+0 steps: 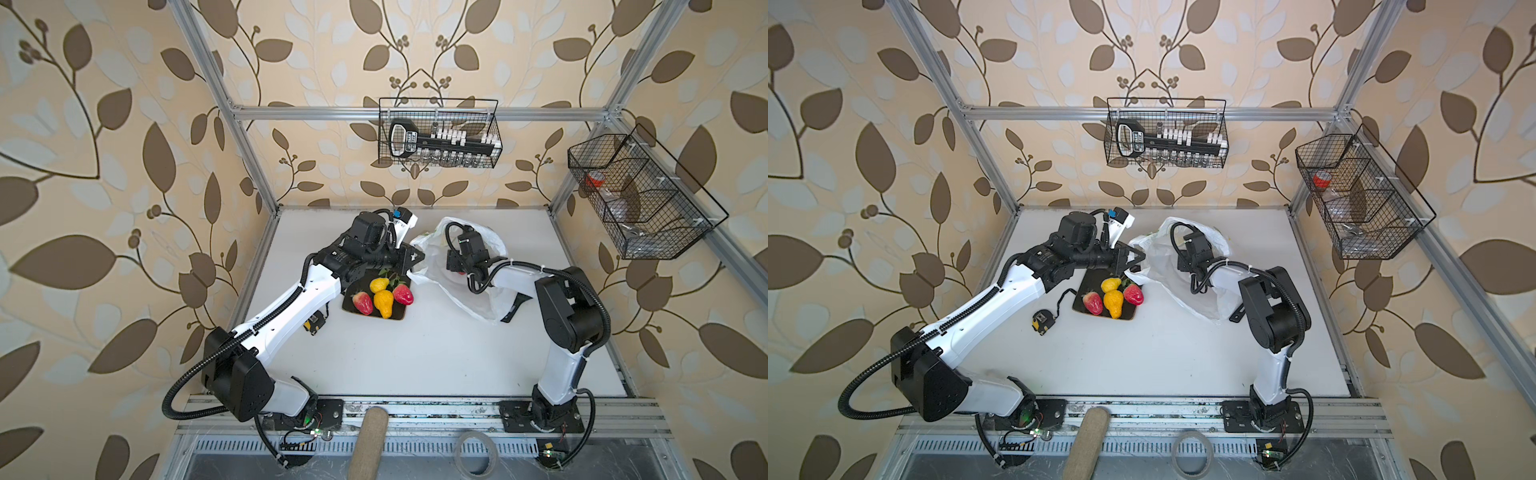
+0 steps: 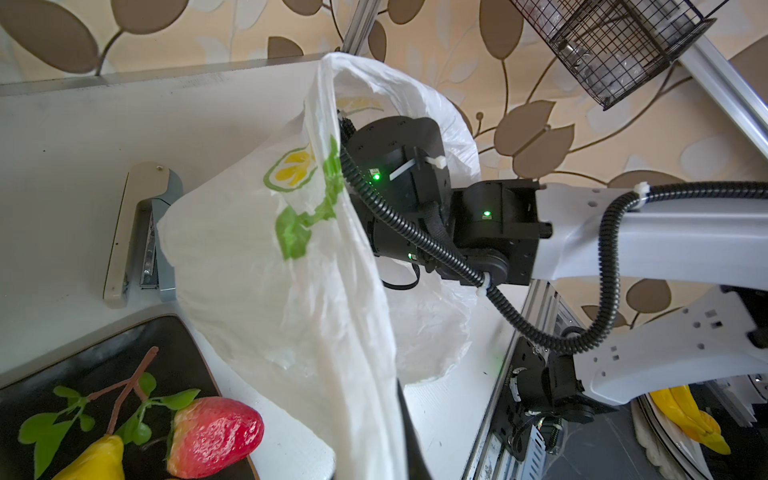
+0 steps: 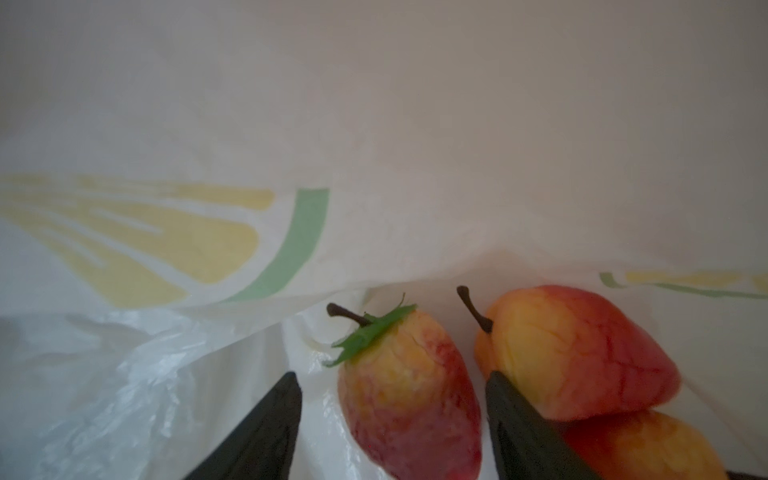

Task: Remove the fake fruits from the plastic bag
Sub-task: 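Close the right gripper on a red-yellow pear inside the bag, then lift the red-yellow pear up out of the bag with the right gripper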

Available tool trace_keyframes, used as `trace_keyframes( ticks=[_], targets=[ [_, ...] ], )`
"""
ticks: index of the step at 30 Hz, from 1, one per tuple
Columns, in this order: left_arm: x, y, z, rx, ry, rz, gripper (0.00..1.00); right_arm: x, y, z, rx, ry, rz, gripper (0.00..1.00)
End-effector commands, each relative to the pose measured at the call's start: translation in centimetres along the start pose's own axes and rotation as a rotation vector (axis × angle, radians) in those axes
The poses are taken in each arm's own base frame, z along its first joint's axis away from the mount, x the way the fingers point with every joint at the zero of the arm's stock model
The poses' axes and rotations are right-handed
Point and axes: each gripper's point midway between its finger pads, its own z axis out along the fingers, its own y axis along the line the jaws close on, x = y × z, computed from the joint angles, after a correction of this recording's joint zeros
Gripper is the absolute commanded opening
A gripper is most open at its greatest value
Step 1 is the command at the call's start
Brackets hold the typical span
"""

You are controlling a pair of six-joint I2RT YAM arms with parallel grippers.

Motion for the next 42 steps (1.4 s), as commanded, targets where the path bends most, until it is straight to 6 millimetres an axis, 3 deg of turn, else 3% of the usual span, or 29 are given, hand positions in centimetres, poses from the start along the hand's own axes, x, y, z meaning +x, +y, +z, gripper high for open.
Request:
trace_keyframes(
  ticks=[1, 9, 16, 22, 28, 30, 39, 42],
  targets=[
    [-0.5, -0.6, -0.3, 0.009, -0.02, 0.039, 0.0, 1.0, 0.0, 1.1, 0.015, 0.042, -0.023, 0.71],
    [-0.4, -0.1, -0.1, -0.016, -0.014, 0.031, 0.0, 2.2, 0.3, 2.3, 0.003, 0.084, -0.031, 0.69],
    [-0.5, 0.2, -0.2, -0.036, -0.02, 0.028, 0.0, 1.7, 0.6, 1.6, -0.012, 0.073, -0.037, 0.51],
    [-0.9, 1.0, -0.1, -0.079, -0.042, 0.015, 0.0, 0.4, 0.9, -1.8, -0.057, 0.024, -0.049, 0.45],
    [-1.5, 1.3, 0.6, -0.075, -0.06, 0.01, 0.0, 0.8, 2.1, -5.8, -0.174, -0.003, -0.055, 0.44],
    [-1.2, 2.1, 1.8, -0.086, -0.039, -0.005, 0.0, 0.7, 2.7, -7.3, -0.221, -0.02, -0.055, 0.44],
    [-2.1, 3.4, 3.4, -0.112, -0.058, -0.027, 0.0, 0.4, 4.5, -12.9, -0.378, -0.084, -0.082, 0.44],
    [-1.7, 3.8, 4.2, -0.108, -0.045, -0.043, 0.0, 0.3, 4.2, -14.5, -0.386, -0.116, -0.085, 0.43]
  ],
)
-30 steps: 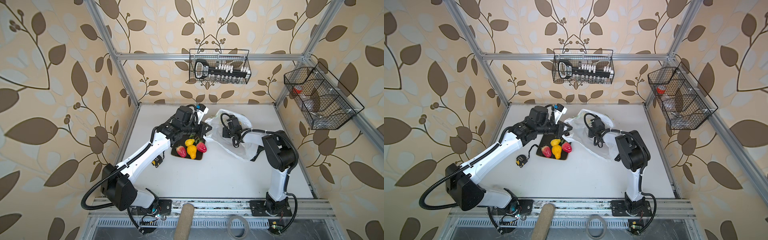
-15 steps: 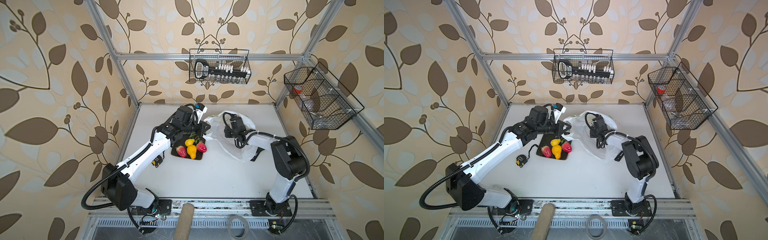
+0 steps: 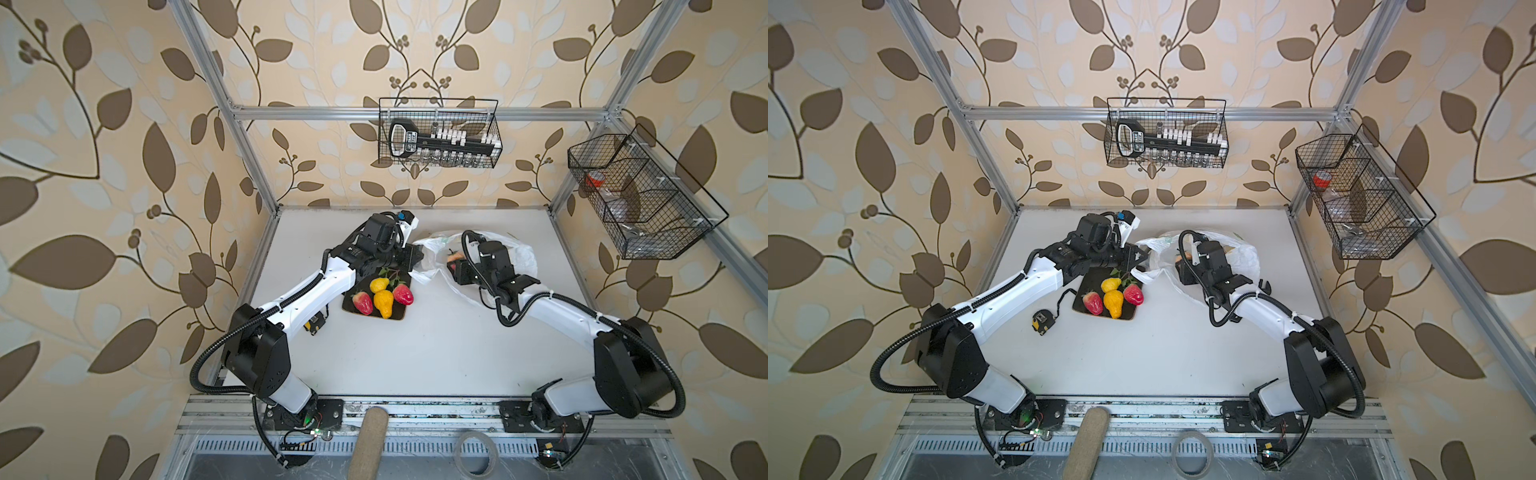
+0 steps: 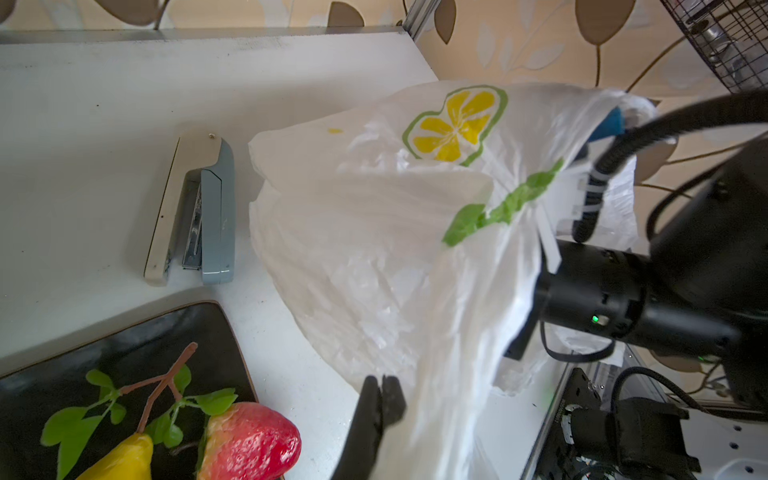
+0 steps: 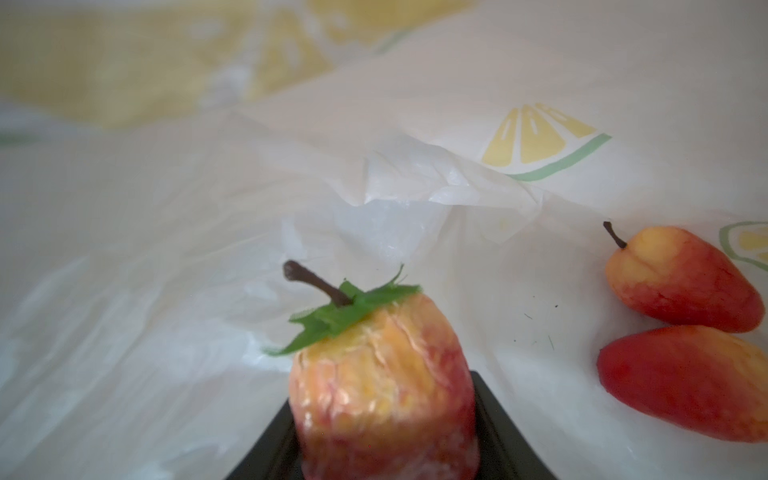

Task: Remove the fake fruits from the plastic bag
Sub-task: 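Lift the red-yellow pear up out of the bag with the right gripper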

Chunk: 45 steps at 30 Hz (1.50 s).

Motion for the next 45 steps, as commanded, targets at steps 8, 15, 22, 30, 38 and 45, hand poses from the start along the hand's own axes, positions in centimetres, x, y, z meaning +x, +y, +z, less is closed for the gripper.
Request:
trace_keyframes(
  ticks=[8, 15, 22, 30, 38, 45],
  targets=[
    [-1.8, -0.3, 1.3, 0.017, -0.047, -0.001, 0.0, -0.9, 1.2, -5.2, -0.058, -0.101, -0.034, 0.43],
    [-1.6, 0.4, 1.0, -0.026, -0.048, 0.002, 0.0, -0.6, -1.8, -7.3, 0.101, -0.128, -0.049, 0.42],
    [-0.9, 0.7, 1.6, -0.024, -0.017, -0.01, 0.0, -2.8, 3.8, -10.3, -0.181, -0.248, -0.136, 0.42],
    [-0.6, 0.5, 2.3, 0.001, 0.007, -0.015, 0.0, -0.5, 11.5, -13.0, -0.448, -0.248, -0.409, 0.43],
    [-0.2, -0.9, 0.7, 0.048, 0.003, 0.001, 0.38, 2.7, 16.2, -12.6, -0.556, -0.195, -0.538, 0.43],
    [-0.5, -2.5, -2.7, 0.075, -0.062, 0.067, 0.73, 4.4, 19.2, -11.8, -0.632, -0.162, -0.591, 0.43]
  ],
)
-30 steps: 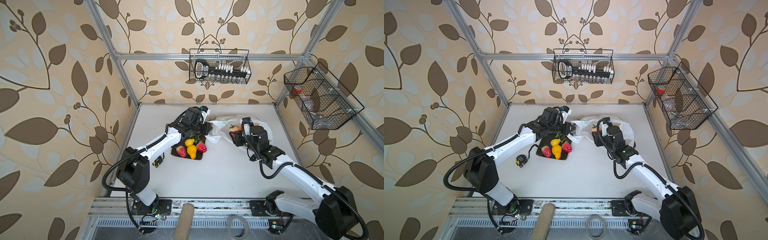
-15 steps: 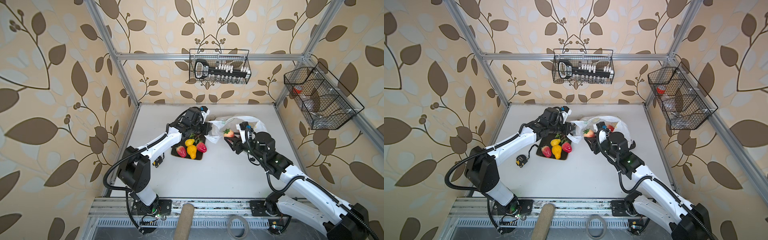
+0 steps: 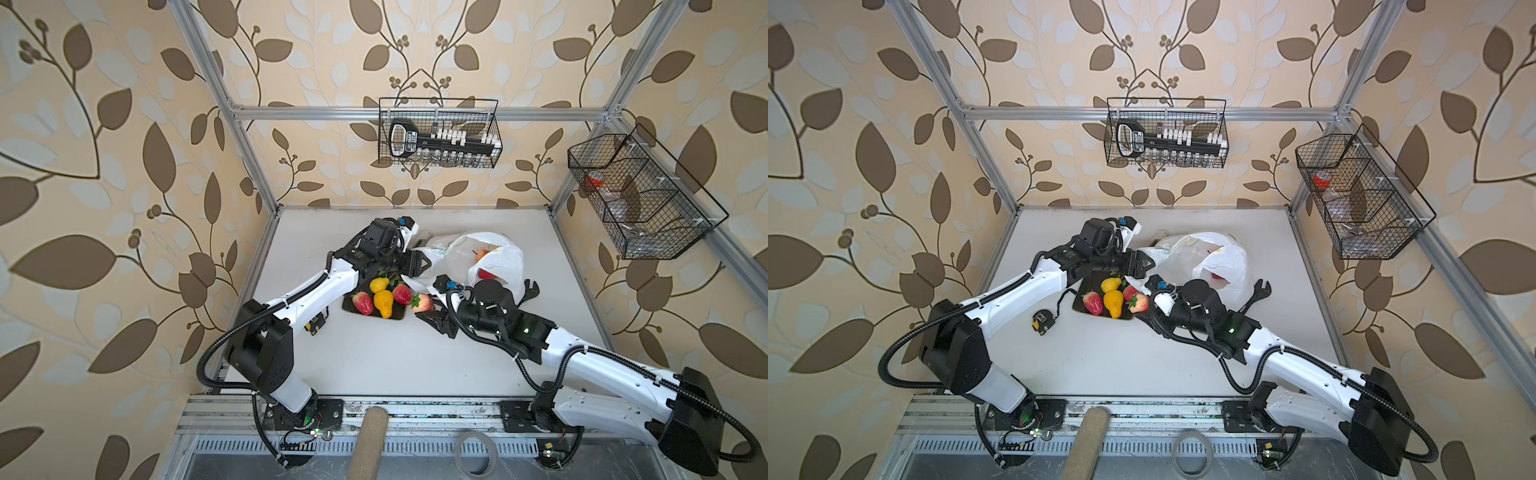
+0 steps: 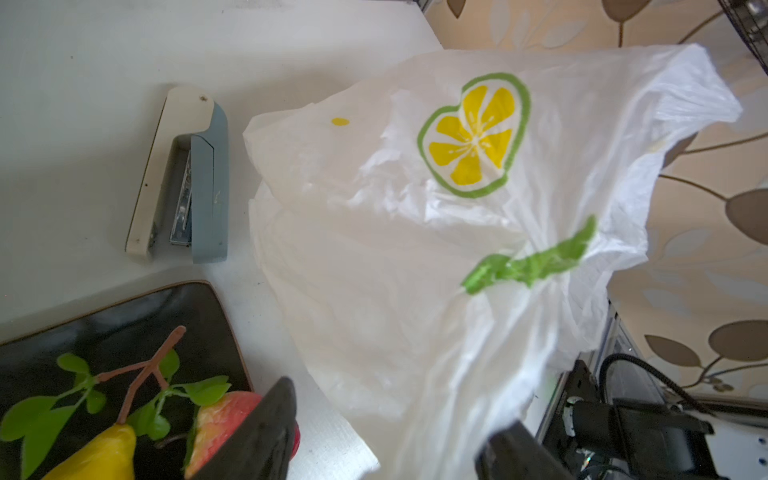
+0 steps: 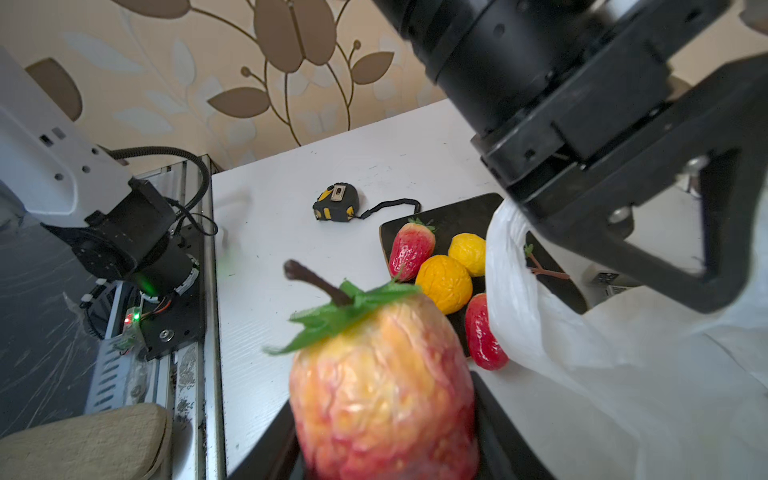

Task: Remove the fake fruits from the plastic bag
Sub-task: 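Carry the pear over the black mat and lower it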

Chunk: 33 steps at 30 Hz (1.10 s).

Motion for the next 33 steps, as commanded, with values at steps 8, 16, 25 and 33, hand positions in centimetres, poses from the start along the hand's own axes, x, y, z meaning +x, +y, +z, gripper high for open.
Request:
trace_keyframes(
  ticks=[8, 16, 25, 33],
  targets=[
    [-5.5, -4.6, -10.4, -0.053, -0.264, 0.145, 0.84, -2.9, 3.0, 2.3, -0.144, -0.045, -0.095, 0.43],
    [-8.7, 1.8, -20.8, -0.618, -0.51, -0.008, 0.86, -4.2, 3.1, 7.5, -0.104, -0.055, -0.019, 0.43],
    [-7.5, 5.2, -30.7, -0.911, -0.723, -0.156, 0.83, -4.7, -1.3, 15.6, 0.142, 0.071, 0.266, 0.42],
    [-5.4, 5.6, -30.9, -0.907, -0.712, -0.202, 0.83, -4.0, -5.2, 21.9, 0.318, 0.107, 0.357, 0.41]
  ],
)
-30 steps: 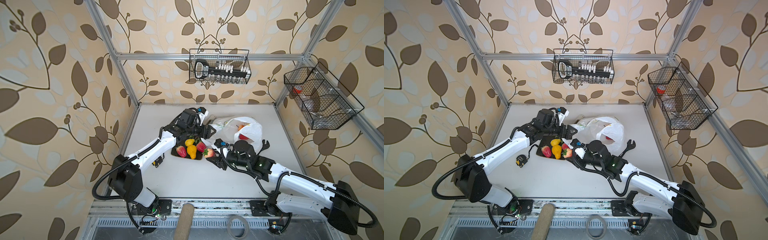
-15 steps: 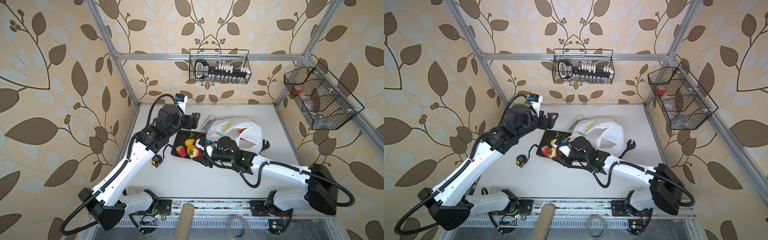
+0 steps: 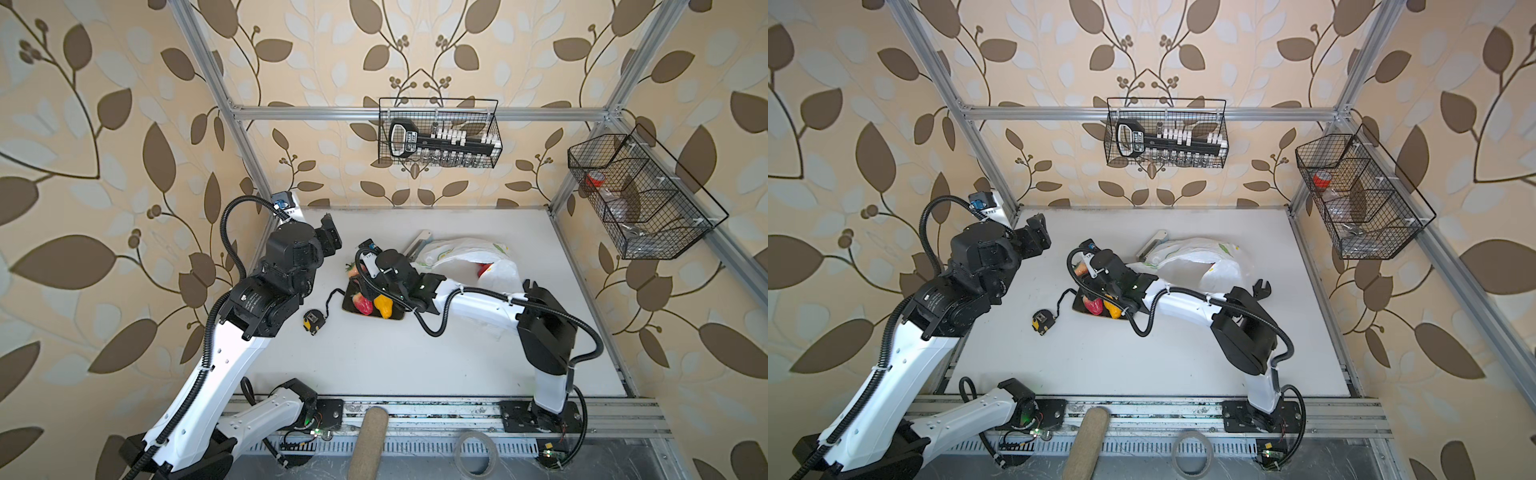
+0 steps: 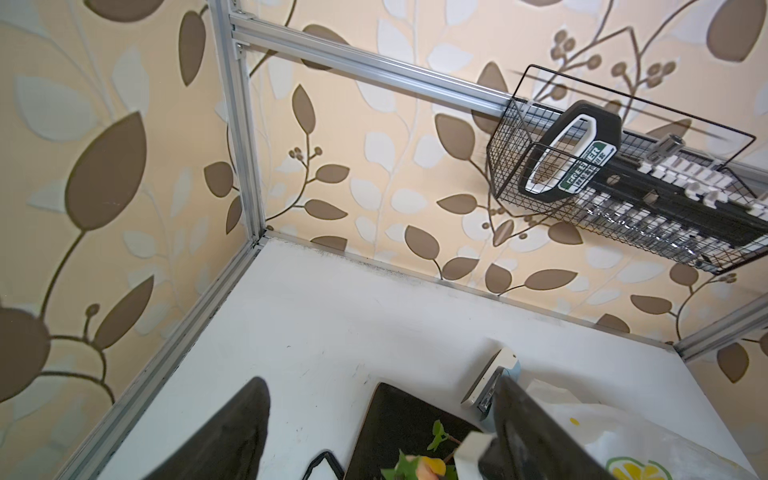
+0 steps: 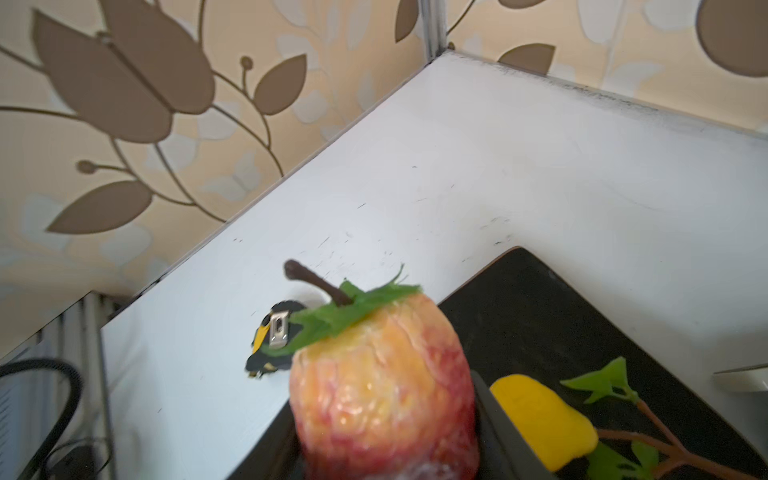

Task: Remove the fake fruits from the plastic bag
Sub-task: 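Carry the pear over the black mat and lower it, then open the right gripper to release the pear on the mat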

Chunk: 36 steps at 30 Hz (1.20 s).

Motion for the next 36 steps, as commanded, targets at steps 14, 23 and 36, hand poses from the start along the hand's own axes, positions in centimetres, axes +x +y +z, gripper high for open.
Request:
trace_keyframes(
  ticks=[14, 23, 36],
  targets=[
    [3.3, 2.8, -1.0, -0.063, 0.053, -0.058, 0.83, 3.9, -7.7, 8.5, 0.267, 0.11, 0.077, 0.43],
    [3.2, 3.0, -1.1, -0.067, 0.051, -0.053, 0.83, 4.7, -9.4, 10.7, 0.305, 0.117, 0.034, 0.5],
    [3.1, 2.5, -0.9, -0.058, 0.056, -0.052, 0.83, 4.1, -9.0, 11.3, 0.29, 0.117, 0.016, 0.66]
  ],
)
